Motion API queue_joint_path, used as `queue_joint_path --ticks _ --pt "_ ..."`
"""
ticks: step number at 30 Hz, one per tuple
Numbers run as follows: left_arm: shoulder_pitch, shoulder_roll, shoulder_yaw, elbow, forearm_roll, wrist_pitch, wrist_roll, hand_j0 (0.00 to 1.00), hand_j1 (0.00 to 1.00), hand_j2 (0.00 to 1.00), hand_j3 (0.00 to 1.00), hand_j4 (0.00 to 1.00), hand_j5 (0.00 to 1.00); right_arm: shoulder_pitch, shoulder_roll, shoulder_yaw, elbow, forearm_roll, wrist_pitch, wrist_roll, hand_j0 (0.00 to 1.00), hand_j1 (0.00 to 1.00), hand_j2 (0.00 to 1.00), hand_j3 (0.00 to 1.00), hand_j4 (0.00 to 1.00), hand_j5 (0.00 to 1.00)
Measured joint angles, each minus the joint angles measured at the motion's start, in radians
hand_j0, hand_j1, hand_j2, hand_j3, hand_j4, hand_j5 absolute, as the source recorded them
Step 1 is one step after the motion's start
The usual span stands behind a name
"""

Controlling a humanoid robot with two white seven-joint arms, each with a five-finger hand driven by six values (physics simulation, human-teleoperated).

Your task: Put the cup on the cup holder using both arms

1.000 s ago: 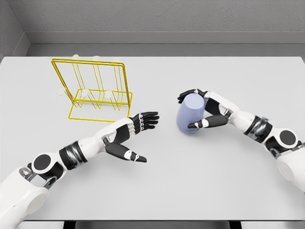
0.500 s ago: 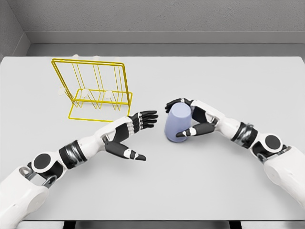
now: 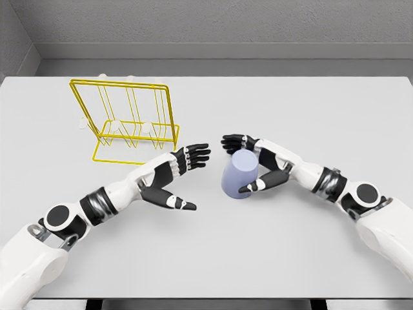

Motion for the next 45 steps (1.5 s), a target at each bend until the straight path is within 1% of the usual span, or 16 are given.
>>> queue_joint_path --ticks 2,11,15,18,19,21,24,26,27,28,29,32,34,36,39,45 --pt "-0.003 -0.016 0.001 0.014 -0.006 0.000 -0.001 1.00 1.00 1.00 1.00 1.00 1.00 -0.003 -0.012 0.000 -0.001 0.001 -0.001 0.000 1.00 1.00 1.00 1.00 1.00 1.00" --pt "-0.002 -0.107 0.049 0.061 -0.172 -0.035 0.001 1.00 1.00 1.00 1.00 1.00 1.00 -0.006 -0.111 0.001 -0.001 0.002 -0.002 0.006 1.00 1.00 1.00 1.00 1.00 1.00" --pt "-0.026 -0.157 0.065 0.108 -0.215 -0.062 0.004 1.00 1.00 1.00 1.00 1.00 1.00 -0.038 -0.197 0.000 -0.001 0.004 -0.002 0.003 1.00 1.00 1.00 1.00 1.00 1.00" --pt "-0.049 -0.206 0.070 0.162 -0.233 -0.068 0.004 1.00 1.00 1.00 1.00 1.00 1.00 -0.100 -0.269 -0.003 0.000 0.004 -0.003 -0.002 1.00 1.00 1.00 1.00 1.00 1.00" --pt "-0.049 -0.218 0.070 0.177 -0.238 -0.070 0.004 1.00 1.00 1.00 1.00 1.00 1.00 -0.101 -0.293 -0.003 -0.001 0.005 -0.006 -0.003 1.00 1.00 1.00 1.00 1.00 1.00" --pt "-0.054 -0.247 0.071 0.207 -0.251 -0.072 0.004 1.00 1.00 1.00 1.00 1.00 1.00 -0.095 -0.345 0.002 -0.002 0.006 -0.064 -0.003 1.00 1.00 1.00 1.00 1.00 1.00" --pt "-0.055 -0.275 0.070 0.235 -0.261 -0.072 0.001 1.00 1.00 1.00 1.00 1.00 1.00 -0.106 -0.399 0.060 -0.013 0.016 -0.130 0.000 1.00 1.00 1.00 1.00 1.00 1.00" --pt "-0.054 -0.285 0.071 0.243 -0.264 -0.072 0.000 1.00 1.00 1.00 1.00 1.00 1.00 -0.181 -0.416 0.074 -0.014 0.035 -0.149 -0.002 1.00 1.00 1.00 1.00 1.00 1.00" --pt "-0.054 -0.288 0.072 0.246 -0.265 -0.071 -0.001 1.00 1.00 1.00 1.00 1.00 1.00 -0.187 -0.420 0.066 -0.007 0.093 -0.154 -0.004 1.00 1.00 1.00 1.00 1.00 1.00" --pt "-0.055 -0.290 0.073 0.253 -0.265 -0.071 -0.001 1.00 1.00 1.00 1.00 1.00 1.00 -0.189 -0.425 0.039 -0.001 0.194 -0.159 -0.028 1.00 1.00 1.00 1.00 1.00 1.00" --pt "-0.055 -0.291 0.074 0.259 -0.266 -0.070 -0.001 1.00 1.00 1.00 1.00 1.00 1.00 -0.189 -0.433 0.010 0.003 0.302 -0.162 -0.094 1.00 1.00 1.00 1.00 1.00 1.00" --pt "-0.055 -0.295 0.074 0.268 -0.267 -0.069 -0.001 1.00 1.00 1.00 1.00 1.00 1.00 -0.190 -0.449 -0.037 -0.002 0.603 -0.166 -0.369 1.00 1.00 1.00 1.00 1.00 1.00" --pt "-0.055 -0.300 0.071 0.269 -0.267 -0.070 -0.002 1.00 1.00 1.00 1.00 1.00 1.00 -0.190 -0.454 -0.048 -0.025 0.709 -0.167 -0.469 1.00 1.00 1.00 1.00 1.00 1.00" --pt "-0.055 -0.307 0.067 0.267 -0.267 -0.071 -0.002 1.00 1.00 1.00 1.00 1.00 1.00 -0.192 -0.456 -0.052 -0.045 0.765 -0.167 -0.507 1.00 1.00 1.00 1.00 1.00 1.00" --pt "-0.055 -0.315 0.063 0.265 -0.268 -0.073 -0.004 1.00 1.00 1.00 1.00 1.00 1.00 -0.203 -0.447 -0.054 -0.063 0.804 -0.168 -0.514 1.00 1.00 1.00 1.00 1.00 1.00" --pt "-0.057 -0.333 0.061 0.266 -0.287 -0.073 -0.003 1.00 1.00 1.00 1.00 1.00 1.00 -0.202 -0.433 -0.045 -0.040 0.821 -0.168 -0.527 1.00 1.00 1.00 1.00 1.00 1.00"
